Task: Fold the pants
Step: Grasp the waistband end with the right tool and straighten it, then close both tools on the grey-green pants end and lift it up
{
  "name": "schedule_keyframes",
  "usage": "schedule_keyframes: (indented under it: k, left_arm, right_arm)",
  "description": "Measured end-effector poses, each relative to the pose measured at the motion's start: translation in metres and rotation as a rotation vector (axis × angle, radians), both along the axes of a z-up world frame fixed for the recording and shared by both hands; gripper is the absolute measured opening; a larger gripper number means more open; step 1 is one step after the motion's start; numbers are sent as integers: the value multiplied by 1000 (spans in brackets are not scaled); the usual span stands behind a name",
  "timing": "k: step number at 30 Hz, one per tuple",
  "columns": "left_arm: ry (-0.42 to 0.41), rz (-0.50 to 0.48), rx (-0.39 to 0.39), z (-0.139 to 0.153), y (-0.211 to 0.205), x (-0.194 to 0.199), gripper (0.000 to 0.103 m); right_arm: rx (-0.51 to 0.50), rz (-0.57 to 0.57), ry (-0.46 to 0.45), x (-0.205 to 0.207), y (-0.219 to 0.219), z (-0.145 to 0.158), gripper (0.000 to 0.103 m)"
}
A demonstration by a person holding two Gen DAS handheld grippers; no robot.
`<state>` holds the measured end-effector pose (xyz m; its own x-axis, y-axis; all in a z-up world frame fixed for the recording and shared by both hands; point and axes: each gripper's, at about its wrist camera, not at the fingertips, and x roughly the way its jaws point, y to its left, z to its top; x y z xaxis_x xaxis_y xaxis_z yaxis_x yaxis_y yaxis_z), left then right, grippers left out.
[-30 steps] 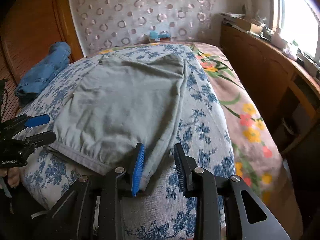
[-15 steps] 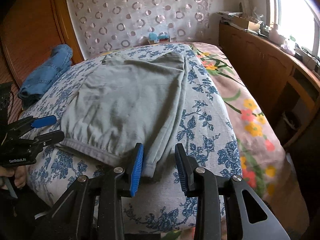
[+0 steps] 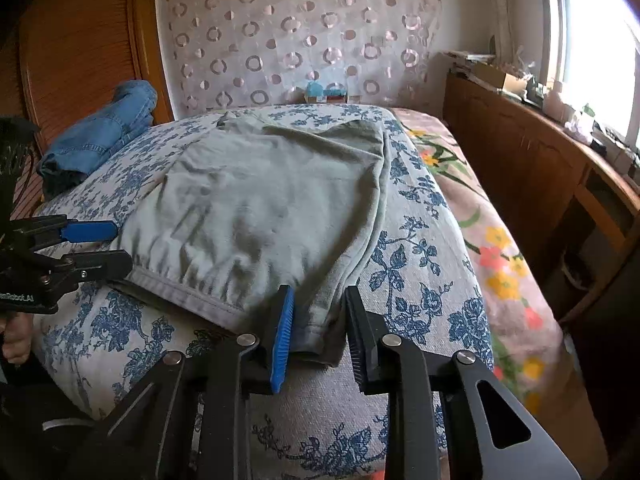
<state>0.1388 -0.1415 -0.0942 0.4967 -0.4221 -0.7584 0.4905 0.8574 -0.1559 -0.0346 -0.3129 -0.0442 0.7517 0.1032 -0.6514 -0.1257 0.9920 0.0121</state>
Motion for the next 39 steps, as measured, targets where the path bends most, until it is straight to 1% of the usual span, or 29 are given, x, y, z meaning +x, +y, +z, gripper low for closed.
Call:
schedule_keyframes:
  k: [3,8,10,11,13,16,18,20,22,24,25,26,27,28,29,30,33,39]
  left_arm:
    - [15,-2,-24,1,-1,-2,61]
    - [51,35,-84,1,9,-1,47]
    - [53,45,-93,0,11,0,43]
    - [53,47,-96,0,11,0,43]
    - [51,47,-90,0,11,1,43]
    - [41,44,-70,0,8,-1,43]
    - [42,33,-71,0,6,-2,42]
    - [41,17,-66,0,3,-4,36]
    - [43,-4,-58,0,1,-8,32]
    - [47,-9,-60,0,2,-9,30]
    - [47,-8,-60,0,2,-8,28]
    - [48,-11,-59,0,1,-8,21]
    - [53,-19,-66,0,1,-8,19]
    - [45,-22,-60,0,-1,-9,15]
    - [34,-27,-50,2,-2,-10,11]
    - [14,-35,-41,6,-4,-13,10]
    - [-12,-39,-56,17,-3,-18,10]
    - [-89,-37,-118,62,9,-28,9]
  right_arm:
    - [4,2,-3,-1,1,-1,24]
    - [30,17,2,-1,-1,-1,17]
    - [42,22,1,-1,-3,-1,14]
    - [51,24,1,-1,-4,-1,13]
    - [80,20,-1,-3,-6,-1,12]
    - [79,24,-2,-3,-6,-2,11]
    - [85,24,1,-2,-6,-2,11]
    - [92,21,4,-2,-6,-2,11]
    - [94,21,5,-2,-5,-2,11]
    - [92,22,6,-2,-4,-2,11]
    - [92,23,6,-1,-3,-1,11]
    - [94,24,7,-1,-3,-1,11]
    - [98,22,8,0,-3,-1,10]
    - [117,16,6,0,-4,-1,9]
    - [139,17,3,1,-6,-1,9]
    - [154,19,0,1,-7,0,9]
    - [164,23,-21,-1,-8,7,8]
    - [185,81,-89,-10,-4,44,8]
